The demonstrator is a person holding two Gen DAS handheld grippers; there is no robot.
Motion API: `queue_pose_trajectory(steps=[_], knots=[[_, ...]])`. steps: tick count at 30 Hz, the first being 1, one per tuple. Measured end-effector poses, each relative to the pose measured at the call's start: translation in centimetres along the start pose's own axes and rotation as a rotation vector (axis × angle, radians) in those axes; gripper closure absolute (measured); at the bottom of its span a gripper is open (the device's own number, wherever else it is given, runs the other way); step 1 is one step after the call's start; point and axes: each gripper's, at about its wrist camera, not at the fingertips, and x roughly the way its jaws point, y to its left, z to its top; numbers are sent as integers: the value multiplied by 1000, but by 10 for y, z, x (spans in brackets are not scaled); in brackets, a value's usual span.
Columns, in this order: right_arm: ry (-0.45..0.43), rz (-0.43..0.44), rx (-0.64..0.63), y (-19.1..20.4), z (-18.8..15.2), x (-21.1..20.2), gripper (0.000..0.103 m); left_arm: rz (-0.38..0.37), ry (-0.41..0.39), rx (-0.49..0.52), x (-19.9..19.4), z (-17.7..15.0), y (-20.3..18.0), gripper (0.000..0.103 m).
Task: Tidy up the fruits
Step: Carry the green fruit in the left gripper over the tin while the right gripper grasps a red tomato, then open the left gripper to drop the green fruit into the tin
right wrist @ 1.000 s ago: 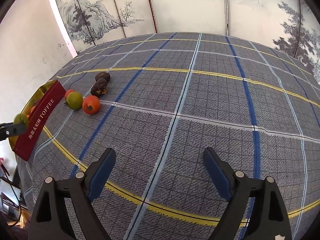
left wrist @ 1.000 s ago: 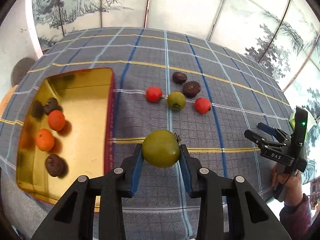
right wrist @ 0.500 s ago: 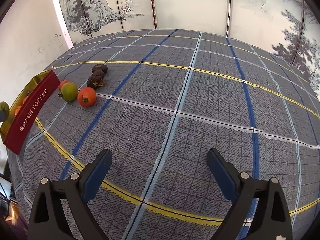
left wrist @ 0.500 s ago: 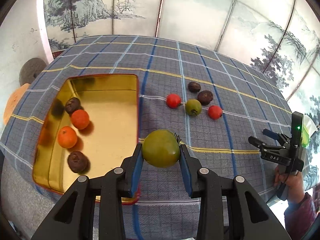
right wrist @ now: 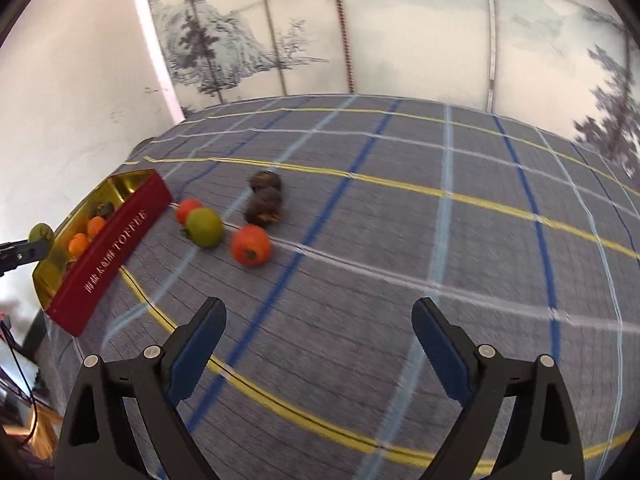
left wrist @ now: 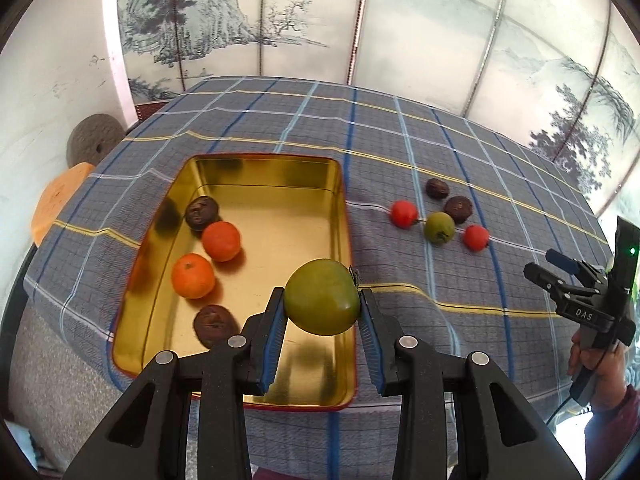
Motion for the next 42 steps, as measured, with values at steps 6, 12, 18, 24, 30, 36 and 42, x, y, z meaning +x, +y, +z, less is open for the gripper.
queue_pose_trajectory(steps=[6,12,18,24,30,36,42], knots=[[13,30,-67,25,21,23,23,12,4,-16,-1,0,9,66],[60,22,-117,36,29,49,34,19,5,-24,-3,0,14,66],[101,22,-130,35,31,66,48,19,3,-23,-4,0,15,66],[114,51,-148,40,29,69,75,11,12,-39,-4,0,18,66],[59,19,-61,20,14,43,75,6,13,-61,-3,1,29,66],[42,-21,0,-3,4,26,75,11,21,-78,1,0,34,66],[39,-19,24,-10,2,22,75,21,31,-62,8,0,29,66]])
